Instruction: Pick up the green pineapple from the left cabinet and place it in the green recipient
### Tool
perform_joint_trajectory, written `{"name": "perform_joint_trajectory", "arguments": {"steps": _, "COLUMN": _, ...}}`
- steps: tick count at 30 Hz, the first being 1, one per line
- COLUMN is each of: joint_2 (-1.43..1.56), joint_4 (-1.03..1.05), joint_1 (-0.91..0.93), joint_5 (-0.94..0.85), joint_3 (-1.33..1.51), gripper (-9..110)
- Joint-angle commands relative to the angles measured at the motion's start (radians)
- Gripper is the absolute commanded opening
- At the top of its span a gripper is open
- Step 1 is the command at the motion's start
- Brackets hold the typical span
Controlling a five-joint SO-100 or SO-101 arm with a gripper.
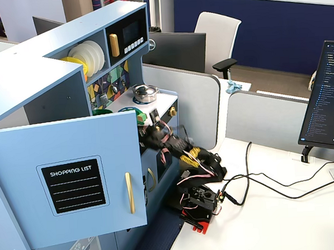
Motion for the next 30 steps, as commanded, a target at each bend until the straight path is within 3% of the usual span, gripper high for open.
{"name": "perform_joint_trajectory", "arguments": {"steps": 1, "joint_2": 0.239, "joint_4": 0.092, "joint_1": 0.0, "joint_5": -0.052, "joint_3": 0.25, "gripper": 20}}
{"name": "perform_joint_trajectory", "arguments": {"steps": 12, "joint_2": 0.433, "joint_4": 0.606, "joint_1": 0.018, "joint_5": -0.155, "joint_3": 0.494, "gripper": 0}}
{"name": "perform_joint_trajectory", "arguments": {"steps": 21, "joint_2": 0.449, "joint_4": 0.963, "joint_1": -0.023, "joint_5": 0.206, "joint_3": 0.495, "gripper": 0}}
{"name": "perform_joint_trajectory", "arguments": {"steps": 26, "joint_2": 0.449, "joint_4": 1.198, "joint_1": -0.018, "joint_5": 0.051, "joint_3": 0.495, "gripper": 0}}
{"name": "perform_joint_trajectory", "arguments": {"steps": 30, "joint_2": 0.451, "joint_4": 1.296, "joint_1": -0.006, "joint_5": 0.049, "joint_3": 0.497, "gripper": 0}}
